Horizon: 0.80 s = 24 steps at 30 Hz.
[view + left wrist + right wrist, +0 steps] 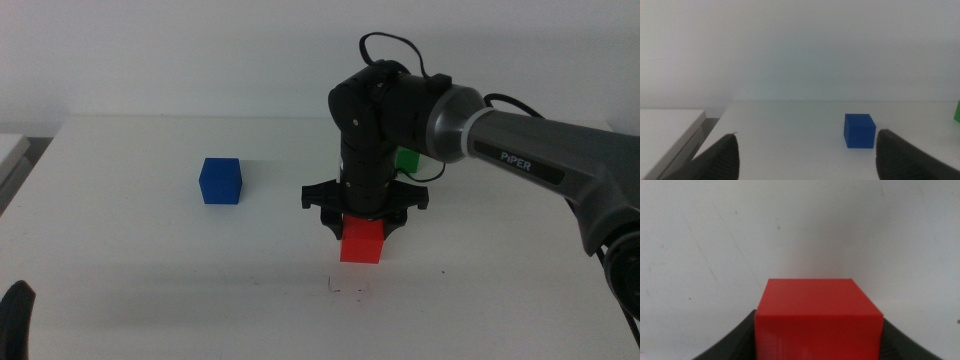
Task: Stack red cubes first, then green, then blue cubes in a specific spot.
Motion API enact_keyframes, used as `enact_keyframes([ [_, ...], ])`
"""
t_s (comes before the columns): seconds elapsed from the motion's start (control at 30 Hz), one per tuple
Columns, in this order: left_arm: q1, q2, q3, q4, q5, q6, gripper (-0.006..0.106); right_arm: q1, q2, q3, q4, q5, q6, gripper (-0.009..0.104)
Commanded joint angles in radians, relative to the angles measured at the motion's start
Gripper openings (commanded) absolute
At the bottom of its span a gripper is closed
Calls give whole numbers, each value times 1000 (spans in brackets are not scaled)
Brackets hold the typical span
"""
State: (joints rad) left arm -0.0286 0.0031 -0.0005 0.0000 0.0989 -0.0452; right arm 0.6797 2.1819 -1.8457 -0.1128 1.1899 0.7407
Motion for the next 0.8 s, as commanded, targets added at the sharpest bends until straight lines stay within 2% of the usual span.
enact_keyframes([
  [0.0, 3, -3, 1, -5, -13, -9, 94, 8, -1, -13, -13, 16, 26, 4],
  [0.17, 3, -3, 1, -5, -13, -9, 94, 10, -1, -13, 7, 12, 52, 4],
  [0.37, 3, -3, 1, -5, -13, -9, 94, 49, 18, -13, -47, 12, 74, 4],
  [0.77, 3, -3, 1, -5, -13, -9, 94, 65, 68, -11, -40, 6, 74, 4],
])
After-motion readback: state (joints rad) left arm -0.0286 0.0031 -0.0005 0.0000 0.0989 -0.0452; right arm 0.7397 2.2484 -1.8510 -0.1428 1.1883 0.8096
